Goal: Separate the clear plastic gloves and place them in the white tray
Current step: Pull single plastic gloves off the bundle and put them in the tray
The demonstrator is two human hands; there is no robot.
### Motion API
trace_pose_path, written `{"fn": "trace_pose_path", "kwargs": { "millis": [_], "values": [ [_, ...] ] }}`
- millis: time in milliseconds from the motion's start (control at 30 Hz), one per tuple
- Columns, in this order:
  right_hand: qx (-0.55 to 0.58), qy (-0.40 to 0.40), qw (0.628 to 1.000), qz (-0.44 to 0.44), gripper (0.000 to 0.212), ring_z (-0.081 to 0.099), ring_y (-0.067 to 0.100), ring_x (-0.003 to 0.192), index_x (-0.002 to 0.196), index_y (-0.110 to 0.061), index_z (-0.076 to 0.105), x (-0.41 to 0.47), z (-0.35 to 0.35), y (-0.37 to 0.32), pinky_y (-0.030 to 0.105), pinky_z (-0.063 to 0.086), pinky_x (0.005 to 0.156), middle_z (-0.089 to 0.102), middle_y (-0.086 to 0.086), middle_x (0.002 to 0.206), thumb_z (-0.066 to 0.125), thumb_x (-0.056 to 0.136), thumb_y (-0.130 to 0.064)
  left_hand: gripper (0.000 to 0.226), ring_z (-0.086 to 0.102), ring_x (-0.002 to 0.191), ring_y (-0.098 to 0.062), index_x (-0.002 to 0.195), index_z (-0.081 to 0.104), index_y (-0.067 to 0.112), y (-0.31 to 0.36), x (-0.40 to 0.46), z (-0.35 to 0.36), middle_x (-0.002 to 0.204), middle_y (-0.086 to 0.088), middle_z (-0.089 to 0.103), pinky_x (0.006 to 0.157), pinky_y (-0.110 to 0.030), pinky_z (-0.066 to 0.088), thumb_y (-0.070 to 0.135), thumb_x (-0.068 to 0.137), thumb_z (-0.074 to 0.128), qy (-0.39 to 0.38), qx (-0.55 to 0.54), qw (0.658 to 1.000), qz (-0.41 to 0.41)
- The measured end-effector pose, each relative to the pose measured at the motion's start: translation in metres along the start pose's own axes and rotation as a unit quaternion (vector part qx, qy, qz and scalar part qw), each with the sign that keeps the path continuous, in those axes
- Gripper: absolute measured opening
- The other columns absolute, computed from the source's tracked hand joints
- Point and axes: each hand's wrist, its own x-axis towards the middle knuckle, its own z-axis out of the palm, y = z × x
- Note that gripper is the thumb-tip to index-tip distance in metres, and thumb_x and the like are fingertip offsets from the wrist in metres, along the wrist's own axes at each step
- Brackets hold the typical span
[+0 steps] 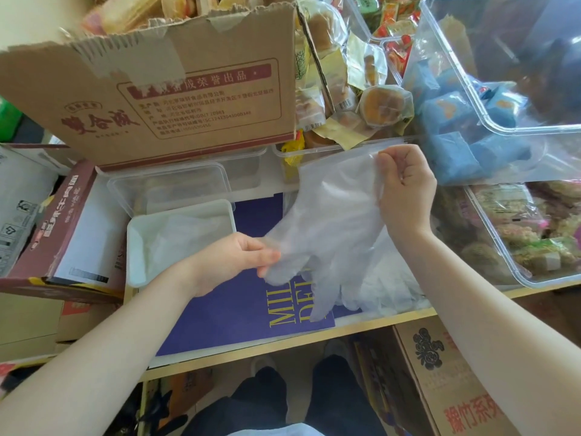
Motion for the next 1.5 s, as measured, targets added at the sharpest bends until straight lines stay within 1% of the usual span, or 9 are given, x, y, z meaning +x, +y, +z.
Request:
{"fn": "trace_pose_path", "kwargs": {
  "millis": [200, 300, 467, 633, 800, 967, 1267, 1400, 1500],
  "values": [
    [0.038, -0.059, 0.998, 0.009, 0.025, 0.043, -0.003, 0.058, 0.073, -0.031, 0.053, -0.015, 0.011, -0.002, 0.015, 0.037, 0.060, 0.051, -0.017, 0.062, 0.059, 0.089, -0.013, 0.070, 0.062, 0.093, -0.002, 0.105, 0.048, 0.027, 0.002, 0.018, -0.001, 0.093, 0.017, 0.070, 0.087, -0.027, 0.042, 0.065, 0.054, 0.077, 0.089, -0.060, 0.994, 0.010],
    [0.044, -0.085, 0.995, 0.015, 0.023, 0.043, -0.001, 0.054, 0.074, -0.030, 0.055, -0.019, 0.016, -0.003, 0.014, 0.036, 0.055, 0.052, -0.021, 0.056, 0.059, 0.089, -0.013, 0.097, 0.065, 0.098, -0.016, 0.121, 0.054, 0.014, 0.018, 0.032, -0.002, 0.103, 0.002, 0.070, 0.085, -0.029, 0.050, 0.071, 0.046, 0.076, 0.074, -0.144, 0.985, 0.065],
    [0.007, -0.068, 0.998, -0.003, 0.024, 0.042, 0.002, 0.053, 0.072, -0.028, 0.050, -0.024, 0.015, -0.006, 0.021, 0.038, 0.053, 0.047, -0.014, 0.058, 0.056, 0.092, -0.016, 0.059, 0.068, 0.088, -0.019, 0.097, 0.066, 0.019, 0.028, 0.041, 0.011, 0.095, -0.003, 0.072, 0.079, -0.030, 0.054, 0.055, 0.053, 0.081, 0.110, -0.223, 0.962, 0.109],
    [-0.038, -0.052, 0.998, 0.016, 0.012, 0.041, 0.017, 0.051, 0.088, -0.018, 0.047, -0.029, 0.013, 0.000, 0.032, 0.037, 0.053, 0.045, -0.004, 0.056, 0.048, 0.097, -0.026, 0.009, 0.065, 0.087, -0.016, 0.095, 0.062, 0.016, 0.027, 0.044, 0.027, 0.089, 0.001, 0.070, 0.086, -0.035, 0.049, 0.021, 0.088, 0.061, 0.178, -0.143, 0.963, 0.142],
    [0.035, -0.131, 0.979, 0.150, 0.033, 0.055, 0.011, 0.074, 0.116, -0.018, 0.048, -0.026, 0.004, -0.003, 0.030, 0.046, 0.070, 0.060, -0.003, 0.087, 0.057, 0.090, -0.036, 0.014, 0.064, 0.090, -0.012, 0.090, 0.062, 0.016, 0.032, 0.042, 0.026, 0.087, -0.002, 0.072, 0.098, -0.037, 0.045, 0.018, 0.096, 0.050, 0.218, -0.088, 0.961, 0.143],
    [0.095, -0.376, 0.896, 0.216, 0.018, 0.061, 0.011, 0.064, 0.081, -0.013, 0.066, -0.020, -0.018, 0.007, 0.024, 0.046, 0.064, 0.068, -0.003, 0.071, 0.068, 0.075, -0.030, 0.012, 0.063, 0.082, -0.009, 0.092, 0.064, 0.023, 0.034, 0.040, 0.015, 0.085, 0.007, 0.069, 0.086, -0.033, 0.048, 0.024, 0.095, 0.052, 0.262, -0.112, 0.947, 0.147],
    [0.084, -0.324, 0.928, 0.161, 0.016, 0.049, 0.004, 0.043, 0.077, -0.017, 0.059, -0.024, -0.010, 0.009, 0.018, 0.038, 0.045, 0.057, -0.007, 0.052, 0.058, 0.090, -0.007, 0.017, 0.054, 0.054, 0.000, 0.082, 0.055, 0.015, 0.020, 0.028, 0.024, 0.066, 0.008, 0.058, 0.054, -0.013, 0.042, 0.031, 0.081, 0.058, 0.215, -0.182, 0.954, 0.104],
    [0.052, -0.362, 0.921, 0.138, 0.009, 0.046, -0.001, 0.039, 0.089, -0.009, 0.060, -0.023, -0.014, 0.012, 0.011, 0.032, 0.042, 0.060, -0.014, 0.048, 0.054, 0.091, -0.001, 0.028, 0.047, 0.056, -0.004, 0.082, 0.060, -0.003, 0.007, 0.027, 0.025, 0.068, -0.002, 0.053, 0.055, -0.011, 0.039, 0.024, 0.087, 0.059, 0.176, -0.108, 0.977, 0.050],
    [0.035, -0.362, 0.922, 0.135, 0.008, 0.047, -0.001, 0.040, 0.094, -0.002, 0.062, -0.025, -0.012, 0.018, 0.010, 0.034, 0.044, 0.063, -0.008, 0.060, 0.056, 0.090, -0.001, 0.016, 0.054, 0.062, -0.003, 0.085, 0.065, 0.012, 0.007, 0.035, 0.026, 0.075, 0.003, 0.062, 0.062, -0.017, 0.043, 0.025, 0.090, 0.057, 0.198, -0.092, 0.975, 0.032]
  ]
}}
